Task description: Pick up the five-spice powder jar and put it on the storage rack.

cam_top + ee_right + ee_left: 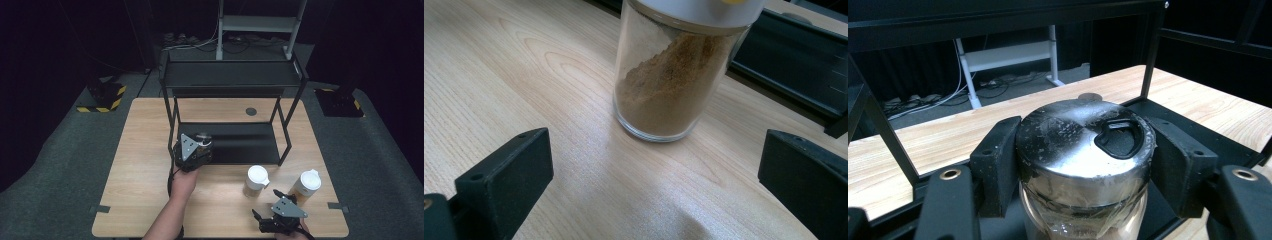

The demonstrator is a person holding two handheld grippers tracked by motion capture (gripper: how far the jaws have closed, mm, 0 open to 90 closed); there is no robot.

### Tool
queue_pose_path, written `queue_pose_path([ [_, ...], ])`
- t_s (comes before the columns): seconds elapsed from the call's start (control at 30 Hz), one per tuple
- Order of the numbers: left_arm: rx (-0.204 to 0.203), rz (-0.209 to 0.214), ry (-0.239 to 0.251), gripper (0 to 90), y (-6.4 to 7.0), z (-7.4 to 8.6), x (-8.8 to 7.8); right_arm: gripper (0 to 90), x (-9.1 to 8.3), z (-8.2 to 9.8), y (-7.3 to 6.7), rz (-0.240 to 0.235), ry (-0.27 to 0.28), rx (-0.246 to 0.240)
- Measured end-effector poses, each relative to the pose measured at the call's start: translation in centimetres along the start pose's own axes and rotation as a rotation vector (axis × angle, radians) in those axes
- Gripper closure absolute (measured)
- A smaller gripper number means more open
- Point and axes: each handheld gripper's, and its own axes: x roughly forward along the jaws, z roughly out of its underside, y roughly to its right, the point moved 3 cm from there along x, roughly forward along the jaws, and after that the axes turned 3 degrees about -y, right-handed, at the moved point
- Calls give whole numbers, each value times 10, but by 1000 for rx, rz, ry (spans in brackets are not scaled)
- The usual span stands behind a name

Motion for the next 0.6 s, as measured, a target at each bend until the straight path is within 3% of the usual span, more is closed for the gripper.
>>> queue_pose_path([
  [0.6,-16,-20,-16,346,-2,2,13,2,0,0,1,-3,1,-1],
])
